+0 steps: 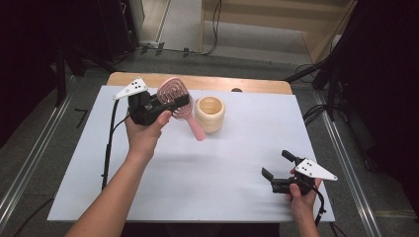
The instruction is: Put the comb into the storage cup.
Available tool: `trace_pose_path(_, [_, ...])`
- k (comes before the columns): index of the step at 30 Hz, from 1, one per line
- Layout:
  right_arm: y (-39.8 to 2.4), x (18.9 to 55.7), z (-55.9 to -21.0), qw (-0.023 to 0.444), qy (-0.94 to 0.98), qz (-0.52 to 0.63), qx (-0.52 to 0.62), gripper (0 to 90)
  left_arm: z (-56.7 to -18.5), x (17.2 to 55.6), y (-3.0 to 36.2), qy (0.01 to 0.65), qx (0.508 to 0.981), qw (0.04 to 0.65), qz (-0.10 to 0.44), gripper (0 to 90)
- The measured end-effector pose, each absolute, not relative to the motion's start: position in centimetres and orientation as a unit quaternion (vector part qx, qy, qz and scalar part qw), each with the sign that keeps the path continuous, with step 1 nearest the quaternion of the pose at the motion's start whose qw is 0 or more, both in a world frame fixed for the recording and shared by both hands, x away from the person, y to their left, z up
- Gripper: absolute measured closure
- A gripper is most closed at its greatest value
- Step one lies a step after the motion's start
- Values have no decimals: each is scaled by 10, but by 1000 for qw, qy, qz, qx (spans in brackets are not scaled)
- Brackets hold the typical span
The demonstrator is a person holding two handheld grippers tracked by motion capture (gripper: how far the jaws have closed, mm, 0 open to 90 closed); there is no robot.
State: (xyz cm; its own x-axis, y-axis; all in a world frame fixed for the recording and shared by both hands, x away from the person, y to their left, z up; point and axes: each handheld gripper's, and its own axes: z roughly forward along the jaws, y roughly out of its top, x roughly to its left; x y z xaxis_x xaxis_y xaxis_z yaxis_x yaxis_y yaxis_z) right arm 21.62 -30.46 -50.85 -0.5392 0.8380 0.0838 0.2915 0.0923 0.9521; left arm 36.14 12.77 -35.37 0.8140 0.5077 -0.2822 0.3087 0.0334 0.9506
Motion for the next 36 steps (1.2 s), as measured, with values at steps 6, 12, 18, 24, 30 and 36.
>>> trace_pose_path(6, [-305,216,-510,250,691,542,408,0,-349,367,123,291,692,656,79,630])
trace_pose_path(12, [-304,216,-511,249,693,540,408,0,-343,373,120,291,692,655,84,630])
trace_pose_path(18, [-304,217,-511,248,693,541,406,0,-339,380,119,295,686,659,85,630])
trace_pose_path(24, [-304,217,-511,247,695,541,404,0,-333,386,116,293,684,662,88,630])
trace_pose_path(30, [-304,217,-512,247,694,543,404,0,-330,394,114,297,678,666,91,630])
trace_pose_path(36, [-303,217,-512,247,695,542,403,0,-329,401,110,299,677,666,96,630])
